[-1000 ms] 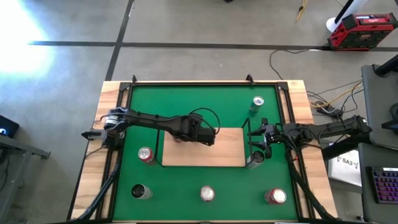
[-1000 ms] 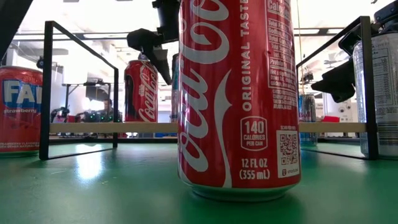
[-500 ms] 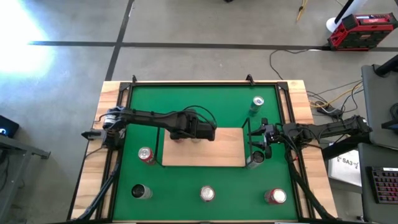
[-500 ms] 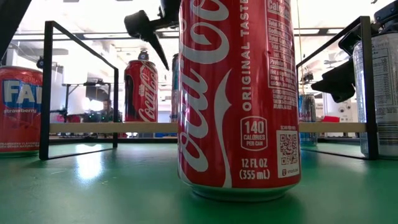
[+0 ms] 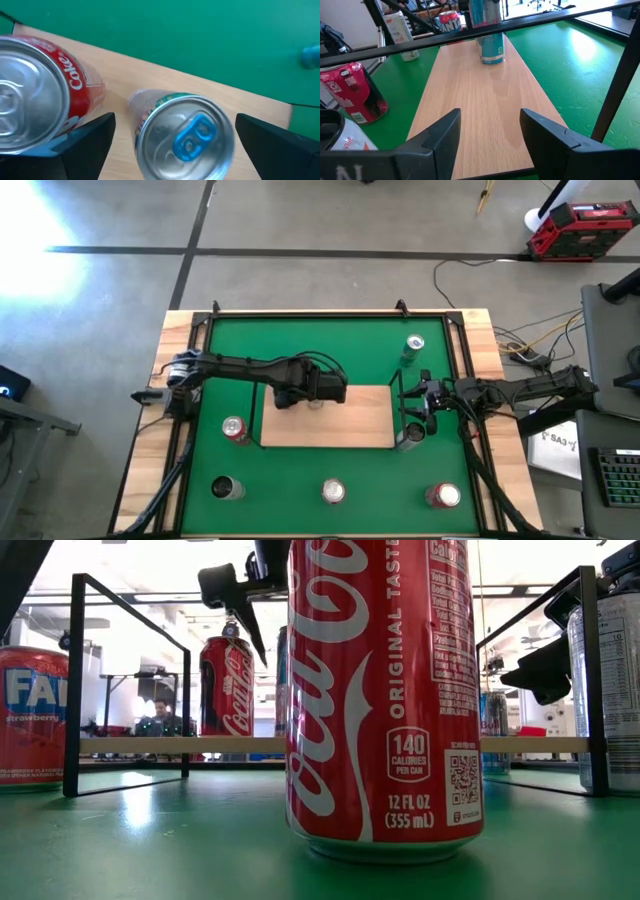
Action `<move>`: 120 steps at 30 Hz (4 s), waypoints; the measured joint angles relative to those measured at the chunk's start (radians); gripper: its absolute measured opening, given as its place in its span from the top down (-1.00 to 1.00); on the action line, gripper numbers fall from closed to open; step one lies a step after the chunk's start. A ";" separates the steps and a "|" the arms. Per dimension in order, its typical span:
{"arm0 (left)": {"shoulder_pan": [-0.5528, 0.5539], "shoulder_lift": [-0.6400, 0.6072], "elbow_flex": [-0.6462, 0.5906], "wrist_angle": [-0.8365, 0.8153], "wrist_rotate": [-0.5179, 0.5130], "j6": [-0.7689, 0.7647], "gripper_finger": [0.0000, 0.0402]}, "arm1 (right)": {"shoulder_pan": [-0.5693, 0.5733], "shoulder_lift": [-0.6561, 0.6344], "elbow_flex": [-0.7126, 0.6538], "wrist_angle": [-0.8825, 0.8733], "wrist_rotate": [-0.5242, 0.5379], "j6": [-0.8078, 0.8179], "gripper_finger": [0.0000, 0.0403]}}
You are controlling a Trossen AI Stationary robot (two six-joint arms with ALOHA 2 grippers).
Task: Place canned beverage on shelf
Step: Put the left blue soda can on the shelf, then put the top orange soda can on the shelf
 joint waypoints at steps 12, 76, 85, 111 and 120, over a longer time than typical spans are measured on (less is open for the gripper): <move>0.025 0.049 0.002 -0.013 0.064 0.006 -0.40 | 0.000 -0.001 0.000 0.001 0.000 0.000 0.03; -0.205 -0.025 0.232 -0.289 -0.163 0.429 -0.82 | 0.000 0.000 0.000 0.000 0.000 0.000 0.03; -0.237 -0.025 0.216 -0.288 -0.104 0.356 -0.78 | 0.000 0.000 0.000 0.000 0.000 0.000 0.03; -0.529 -0.040 0.104 -0.286 0.011 -0.079 -0.43 | 0.000 0.000 0.000 0.000 0.000 0.000 0.03; -0.617 -0.257 -0.132 -0.288 0.077 -0.312 -0.21 | 0.000 0.000 0.000 0.000 0.000 0.000 0.03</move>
